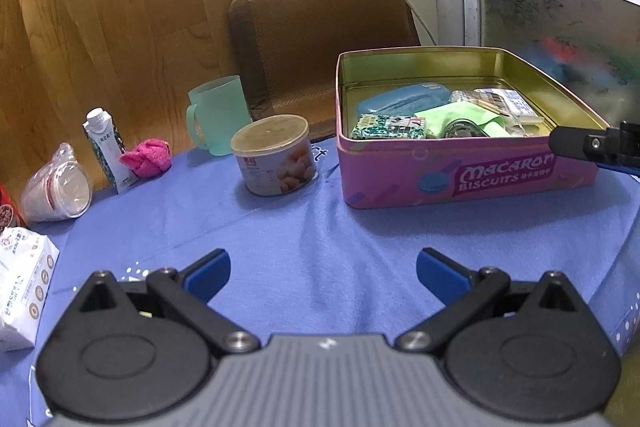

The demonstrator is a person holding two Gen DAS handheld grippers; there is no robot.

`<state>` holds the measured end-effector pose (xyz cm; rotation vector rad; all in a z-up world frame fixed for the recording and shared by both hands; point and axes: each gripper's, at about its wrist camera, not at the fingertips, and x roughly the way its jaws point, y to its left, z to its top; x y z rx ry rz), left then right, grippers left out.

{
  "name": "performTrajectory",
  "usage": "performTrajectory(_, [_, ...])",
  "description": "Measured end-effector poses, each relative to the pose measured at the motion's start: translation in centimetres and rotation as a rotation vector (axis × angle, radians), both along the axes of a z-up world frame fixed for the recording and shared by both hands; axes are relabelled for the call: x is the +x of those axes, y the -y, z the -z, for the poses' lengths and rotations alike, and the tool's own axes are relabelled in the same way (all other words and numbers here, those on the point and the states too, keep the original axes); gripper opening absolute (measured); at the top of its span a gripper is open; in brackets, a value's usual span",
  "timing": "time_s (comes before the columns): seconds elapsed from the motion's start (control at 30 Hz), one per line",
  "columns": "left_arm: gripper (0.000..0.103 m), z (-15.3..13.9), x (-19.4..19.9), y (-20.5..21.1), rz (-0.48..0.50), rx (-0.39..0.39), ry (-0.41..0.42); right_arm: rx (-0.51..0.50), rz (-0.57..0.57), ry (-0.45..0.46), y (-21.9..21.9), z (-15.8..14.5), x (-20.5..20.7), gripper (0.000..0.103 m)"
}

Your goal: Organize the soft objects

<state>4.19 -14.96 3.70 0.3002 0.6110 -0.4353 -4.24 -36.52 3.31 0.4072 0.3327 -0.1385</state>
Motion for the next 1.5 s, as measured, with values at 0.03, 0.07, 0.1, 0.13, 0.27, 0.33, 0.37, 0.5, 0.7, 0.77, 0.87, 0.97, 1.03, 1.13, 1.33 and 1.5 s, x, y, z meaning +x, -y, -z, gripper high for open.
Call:
performTrajectory(0.03, [0.103,0.00,-0.01,-0.01,0.002,0.000,0.000,-0.001,0.000,-0.001,-0.01,0.00,0.01,0.082])
performTrajectory(0.07, [0.103,-0.01,-0.03,-0.02,0.003,0.000,0.000,-0.001,0.000,-0.001,-0.02,0.00,0.02,0.082])
performTrajectory(0.1, [0.103,-0.01,-0.02,-0.02,0.004,-0.001,-0.002,0.000,0.000,-0.001,-0.02,-0.01,0.02,0.082])
performTrajectory(0.13, [0.103,-0.01,0.00,-0.02,0.005,-0.003,-0.005,-0.001,-0.001,-0.001,0.00,-0.01,0.02,0.082])
performTrajectory(0.27, [0.103,0.05,0.00,0.10,0.010,-0.003,-0.012,-0.002,0.001,0.002,-0.03,-0.04,0.02,0.083])
performTrajectory(0.33, [0.103,0.05,-0.10,0.20,0.014,-0.002,-0.012,-0.002,0.000,0.002,-0.04,-0.03,0.02,0.083])
performTrajectory(0.37, [0.103,0.05,-0.12,0.26,0.016,-0.001,-0.012,-0.002,0.001,0.001,-0.05,-0.03,0.03,0.083])
performTrajectory(0.5, [0.103,0.07,-0.13,0.34,0.022,0.001,-0.015,-0.002,0.000,0.001,-0.04,-0.03,0.05,0.083])
performTrajectory(0.7, [0.103,0.20,0.03,0.28,0.021,0.000,-0.026,-0.002,-0.001,0.001,-0.01,0.00,0.06,0.083])
performTrajectory(0.77, [0.103,0.26,0.11,0.24,0.020,0.000,-0.030,-0.002,-0.001,-0.001,0.02,0.01,0.06,0.083])
performTrajectory(0.87, [0.103,0.34,0.12,0.23,0.021,0.000,-0.032,0.000,0.001,-0.003,0.10,0.05,0.04,0.083])
performTrajectory(0.97, [0.103,0.41,0.09,0.22,0.021,-0.001,-0.037,0.001,0.004,-0.005,0.08,0.09,0.04,0.083])
performTrajectory(1.03, [0.103,0.46,0.13,0.19,0.021,-0.002,-0.041,0.000,0.002,-0.005,0.04,0.10,0.08,0.083])
performTrajectory(1.13, [0.103,0.53,0.14,0.22,0.021,-0.002,-0.045,-0.001,0.004,-0.006,0.02,0.16,0.07,0.083])
performTrajectory(1.33, [0.103,0.70,0.24,0.20,0.019,-0.003,-0.053,-0.002,0.006,-0.009,-0.12,0.28,0.11,0.083])
performTrajectory(1.5, [0.103,0.73,0.27,0.15,0.018,-0.007,-0.058,-0.001,0.006,-0.009,-0.10,0.27,0.14,0.083])
